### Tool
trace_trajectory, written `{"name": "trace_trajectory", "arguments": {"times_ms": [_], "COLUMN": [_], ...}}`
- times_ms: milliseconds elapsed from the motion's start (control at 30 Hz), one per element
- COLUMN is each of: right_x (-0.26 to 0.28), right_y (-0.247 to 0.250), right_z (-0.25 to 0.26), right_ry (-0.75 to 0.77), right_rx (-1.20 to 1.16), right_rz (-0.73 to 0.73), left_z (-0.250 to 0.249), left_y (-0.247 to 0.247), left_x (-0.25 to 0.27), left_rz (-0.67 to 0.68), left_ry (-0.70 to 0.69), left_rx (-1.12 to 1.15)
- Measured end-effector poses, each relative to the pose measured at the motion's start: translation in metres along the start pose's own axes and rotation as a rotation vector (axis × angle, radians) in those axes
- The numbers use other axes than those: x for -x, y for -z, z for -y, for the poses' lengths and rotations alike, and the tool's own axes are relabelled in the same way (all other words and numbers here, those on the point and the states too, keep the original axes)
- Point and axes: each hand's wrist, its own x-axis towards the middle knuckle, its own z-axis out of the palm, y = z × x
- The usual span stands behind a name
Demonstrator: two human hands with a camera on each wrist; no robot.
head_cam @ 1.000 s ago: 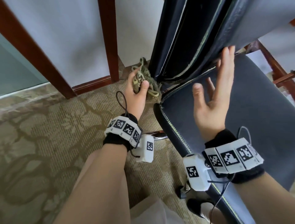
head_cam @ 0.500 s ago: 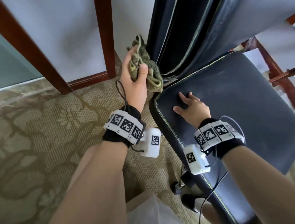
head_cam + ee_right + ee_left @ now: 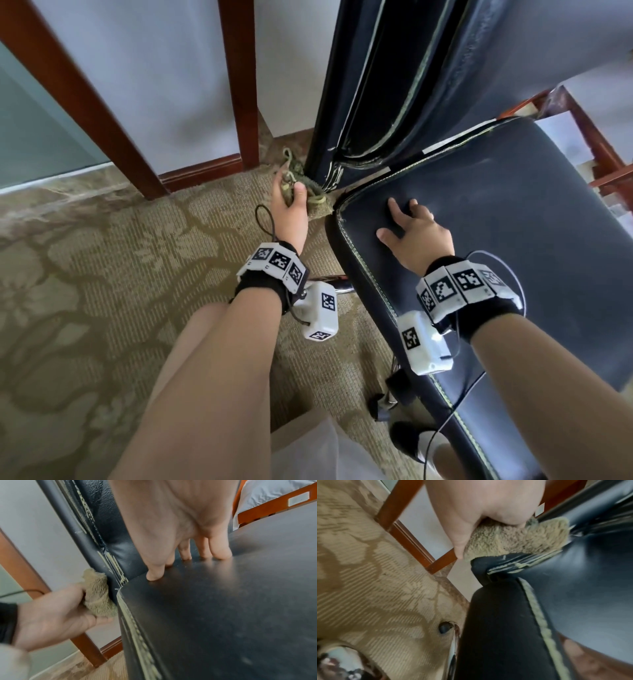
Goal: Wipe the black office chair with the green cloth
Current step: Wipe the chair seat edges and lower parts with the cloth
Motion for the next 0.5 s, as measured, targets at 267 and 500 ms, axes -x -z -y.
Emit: {"name": "trace_trajectory", "arguments": {"times_ms": [267, 500], "right_x": [-0.002, 0.001], "right_y": [-0.006, 0.000], "right_z": [-0.001, -0.006], "right_ry": [0.003, 0.050], "right_rx": [0.014, 0.139], "right_rz": [0.095, 0.082], "left_z": [-0.036, -0.021], "left_y": [-0.006, -0.002], "left_x": [0.005, -0.002], "left_rz": [0.006, 0.083], "left_ry": [-0.292, -0.360], "left_rx": [0.169, 0.095]}}
